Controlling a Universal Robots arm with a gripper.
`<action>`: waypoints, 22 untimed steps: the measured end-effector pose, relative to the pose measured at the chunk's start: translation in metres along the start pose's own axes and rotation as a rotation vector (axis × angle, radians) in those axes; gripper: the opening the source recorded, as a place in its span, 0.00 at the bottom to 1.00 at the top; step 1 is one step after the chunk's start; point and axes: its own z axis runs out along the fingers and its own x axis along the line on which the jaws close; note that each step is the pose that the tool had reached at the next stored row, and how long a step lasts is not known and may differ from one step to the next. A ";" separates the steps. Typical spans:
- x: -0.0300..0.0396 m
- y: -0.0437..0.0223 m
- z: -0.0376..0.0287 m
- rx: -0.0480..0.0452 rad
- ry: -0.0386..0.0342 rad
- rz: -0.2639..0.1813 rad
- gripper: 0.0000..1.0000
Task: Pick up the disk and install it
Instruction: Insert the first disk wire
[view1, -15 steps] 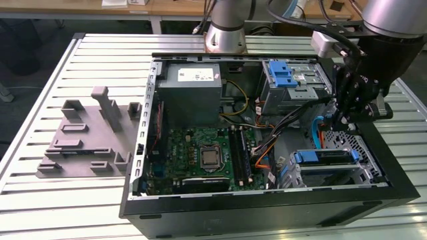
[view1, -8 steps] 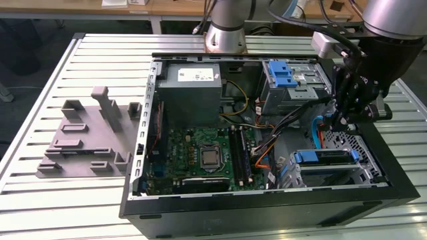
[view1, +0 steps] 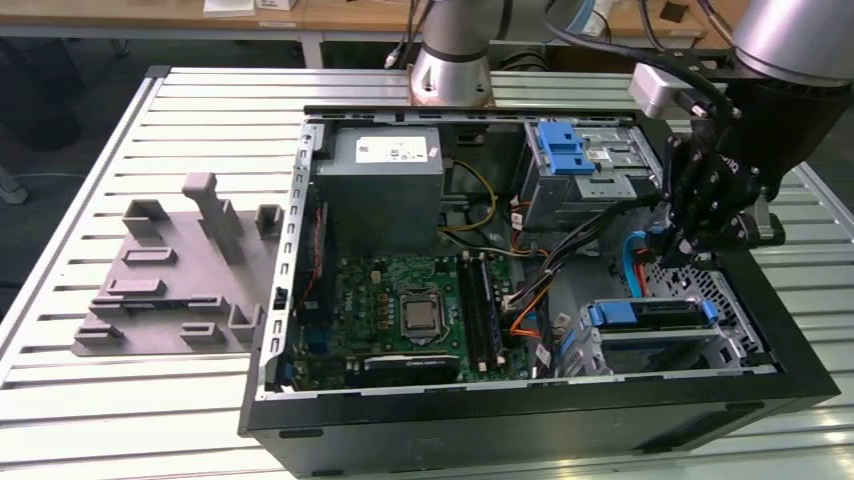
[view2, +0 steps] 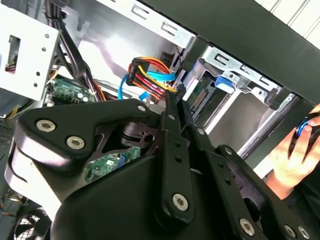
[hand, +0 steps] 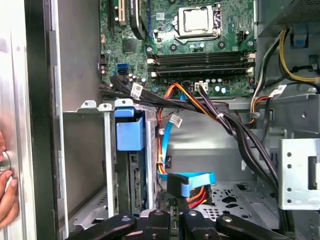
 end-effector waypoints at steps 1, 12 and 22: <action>0.0013 -0.0001 0.0006 -0.0001 -0.0002 0.000 0.16; 0.0131 -0.0007 0.0061 -0.0001 -0.0003 0.000 0.16; 0.0216 -0.0009 0.0100 -0.0067 0.0002 0.003 0.16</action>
